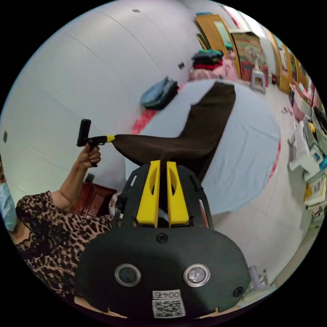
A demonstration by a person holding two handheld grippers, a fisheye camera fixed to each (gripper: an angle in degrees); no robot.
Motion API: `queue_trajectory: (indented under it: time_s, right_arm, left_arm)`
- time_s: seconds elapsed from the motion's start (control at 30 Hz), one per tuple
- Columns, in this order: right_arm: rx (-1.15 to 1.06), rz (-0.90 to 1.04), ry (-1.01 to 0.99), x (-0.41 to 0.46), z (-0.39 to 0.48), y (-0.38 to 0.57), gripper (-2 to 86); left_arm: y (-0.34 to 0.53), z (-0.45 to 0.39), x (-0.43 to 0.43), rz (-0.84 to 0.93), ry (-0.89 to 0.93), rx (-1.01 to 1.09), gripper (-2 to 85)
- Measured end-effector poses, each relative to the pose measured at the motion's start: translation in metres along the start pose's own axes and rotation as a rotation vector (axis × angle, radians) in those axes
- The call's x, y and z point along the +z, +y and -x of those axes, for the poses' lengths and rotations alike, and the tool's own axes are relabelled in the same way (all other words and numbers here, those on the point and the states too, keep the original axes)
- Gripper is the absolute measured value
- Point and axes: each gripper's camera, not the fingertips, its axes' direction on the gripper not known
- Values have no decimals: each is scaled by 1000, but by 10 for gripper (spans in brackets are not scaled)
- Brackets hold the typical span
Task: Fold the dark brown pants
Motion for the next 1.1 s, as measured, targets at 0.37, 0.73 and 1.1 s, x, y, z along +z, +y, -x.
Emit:
queue_trajectory:
  time_s: [0.37, 0.73, 1.1]
  right_arm:
    - [110, 224, 60, 108, -20, 88, 46]
    - [249, 368, 128, 160, -31, 93, 62]
    - [78, 393, 119, 212, 45, -39, 101]
  left_arm:
    - [88, 30, 84, 153, -156, -77, 25]
    - [116, 24, 151, 320, -331, -46, 24]
    - [121, 21, 181, 429, -498, 94, 17]
